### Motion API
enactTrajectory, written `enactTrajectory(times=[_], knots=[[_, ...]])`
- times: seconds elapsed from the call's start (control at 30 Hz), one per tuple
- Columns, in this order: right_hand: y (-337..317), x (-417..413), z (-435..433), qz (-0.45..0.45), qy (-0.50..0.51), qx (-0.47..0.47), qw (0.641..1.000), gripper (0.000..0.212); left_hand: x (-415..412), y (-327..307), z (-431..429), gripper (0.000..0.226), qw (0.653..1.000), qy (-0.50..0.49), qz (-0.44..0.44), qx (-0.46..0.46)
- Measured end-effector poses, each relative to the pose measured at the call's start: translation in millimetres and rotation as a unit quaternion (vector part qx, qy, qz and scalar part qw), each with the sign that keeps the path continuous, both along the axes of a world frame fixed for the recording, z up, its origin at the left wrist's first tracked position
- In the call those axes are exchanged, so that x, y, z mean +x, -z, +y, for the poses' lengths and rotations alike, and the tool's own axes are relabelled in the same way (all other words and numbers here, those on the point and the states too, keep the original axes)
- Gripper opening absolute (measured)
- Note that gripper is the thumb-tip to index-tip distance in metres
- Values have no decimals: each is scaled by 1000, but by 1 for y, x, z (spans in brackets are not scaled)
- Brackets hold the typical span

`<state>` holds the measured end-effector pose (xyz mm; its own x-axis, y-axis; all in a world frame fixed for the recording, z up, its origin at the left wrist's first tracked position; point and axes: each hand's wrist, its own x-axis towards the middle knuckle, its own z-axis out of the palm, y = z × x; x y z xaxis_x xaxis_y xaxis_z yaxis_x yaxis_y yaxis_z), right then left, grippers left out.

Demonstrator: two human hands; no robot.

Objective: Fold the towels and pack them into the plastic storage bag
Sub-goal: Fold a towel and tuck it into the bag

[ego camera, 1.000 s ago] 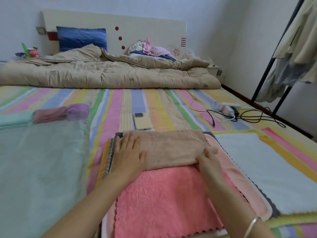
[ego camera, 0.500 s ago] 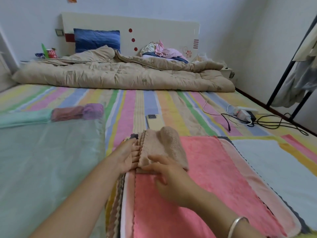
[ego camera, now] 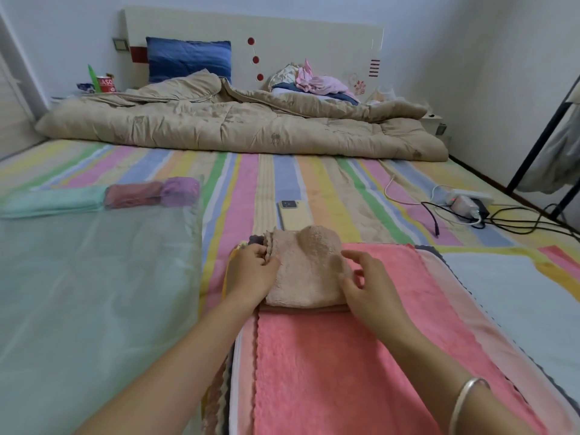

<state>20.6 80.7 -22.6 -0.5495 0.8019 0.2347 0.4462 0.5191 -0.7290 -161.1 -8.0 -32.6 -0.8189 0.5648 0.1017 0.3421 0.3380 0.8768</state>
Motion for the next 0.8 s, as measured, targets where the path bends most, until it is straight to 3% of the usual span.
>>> enactTrajectory(times=[0.07,0.13,0.23,0.33,0.4,0.47,0.53,0.6,0.7,0.8], knots=[[0,-3,-6,-20,3,126,992,38,1,2,-1,15,1000,-2,-23,7],[-5,-13,-18,-41,-75,219,972,48,-1,4,1,11,1000,1,-31,0],[-5,-36,-20,-176,-175,272,930,59,-3,5,3,10,999,1,-28,-18],[-1,-44,10,-310,-113,148,932,61,-2,7,3,13,999,-10,-22,-35],[-1,-39,29,-318,-56,32,946,64,0,8,4,15,998,-15,-10,-56],[-2,-34,40,-285,-30,-1,958,63,1,10,5,19,998,-20,7,-63],[-8,-31,38,-196,20,-7,980,53,1,10,5,21,998,-19,13,-59],[-16,-31,33,-124,73,-78,986,51,2,7,2,18,998,-18,6,-54],[-24,-32,27,-58,68,-281,955,38,0,4,-4,27,997,-28,41,-67],[-38,-31,13,6,70,-405,912,32,-3,6,-14,49,990,-19,98,-99]])
